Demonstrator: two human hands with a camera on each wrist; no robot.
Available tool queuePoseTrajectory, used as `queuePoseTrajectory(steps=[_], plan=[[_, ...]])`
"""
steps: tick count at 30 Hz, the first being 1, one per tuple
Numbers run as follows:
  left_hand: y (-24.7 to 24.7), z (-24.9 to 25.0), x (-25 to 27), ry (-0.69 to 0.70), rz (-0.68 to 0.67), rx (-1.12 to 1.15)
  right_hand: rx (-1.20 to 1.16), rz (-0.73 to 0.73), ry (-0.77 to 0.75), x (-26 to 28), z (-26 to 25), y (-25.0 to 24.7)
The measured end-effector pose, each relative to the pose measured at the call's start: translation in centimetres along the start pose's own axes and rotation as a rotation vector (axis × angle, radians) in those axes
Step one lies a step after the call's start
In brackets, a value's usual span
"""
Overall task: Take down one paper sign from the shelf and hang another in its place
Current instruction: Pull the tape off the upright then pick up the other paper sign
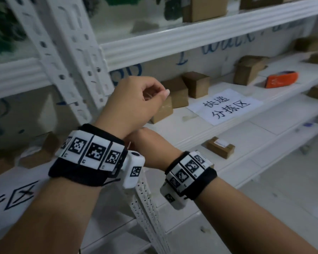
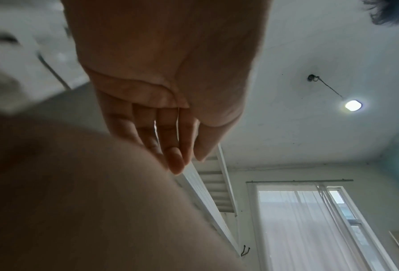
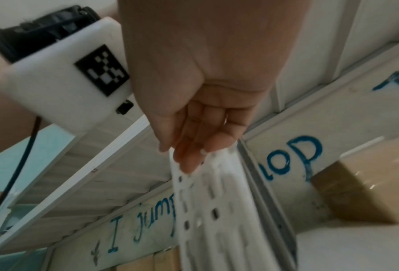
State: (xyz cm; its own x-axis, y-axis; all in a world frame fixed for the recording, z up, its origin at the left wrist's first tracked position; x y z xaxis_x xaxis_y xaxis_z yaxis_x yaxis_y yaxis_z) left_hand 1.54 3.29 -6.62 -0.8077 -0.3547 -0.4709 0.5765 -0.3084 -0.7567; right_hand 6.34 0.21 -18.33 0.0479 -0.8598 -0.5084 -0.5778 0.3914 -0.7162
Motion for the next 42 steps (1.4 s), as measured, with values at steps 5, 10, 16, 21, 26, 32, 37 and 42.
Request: queuePoseTrajectory(steps=[5,10,16,21,26,32,37,42], plan=[[5.7,2.2,-4.8,-0.012,-0.025,0.045,0.143,-0.017,0.159,1.6,5.9,-6.5],[11.2,3.2,-9.4,-0.036,0.005,0.135,0.318,0.093,0.334,3.0,12.7,-13.3],[17.8,2.0,-13.5,-0.140,0.007,0.168,0.373,0.032,0.568,7.6,21.2,-19.5],[22.7,-0.6,-15.1,-0.266,-0.105,0.110,0.307,-0.238,0.703,10.4,28.3,-17.6],[25.6,-4.1,-15.1,-0.407,-0.135,0.095,0.222,-0.362,0.762,11.9,30.1,-15.1],[27.2,-6.8,-14.3,-0.542,-0.179,0.039,0.297,-0.297,0.725,12.5,30.0,-15.7],[27.7,-7.7,-13.8,-0.622,-0.226,0.000,0.332,-0.255,0.707,13.0,29.7,-16.3],[27.6,-7.7,-13.1,-0.683,-0.232,0.019,0.364,-0.288,0.711,12.8,28.9,-16.7]])
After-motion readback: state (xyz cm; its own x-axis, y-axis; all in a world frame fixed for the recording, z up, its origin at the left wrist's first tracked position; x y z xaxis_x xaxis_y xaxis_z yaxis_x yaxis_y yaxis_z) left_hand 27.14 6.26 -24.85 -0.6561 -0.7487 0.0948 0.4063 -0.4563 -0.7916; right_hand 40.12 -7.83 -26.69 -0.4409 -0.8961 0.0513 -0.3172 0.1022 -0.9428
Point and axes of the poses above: each hand's wrist, its own x-axis away from the middle knuckle, its own y-axis out of the palm, z = x × y, the point moved 3 cm from there along -x, towards the middle knuckle, and after that the axes turned 6 degrees about -z, right-handed, at the moved point
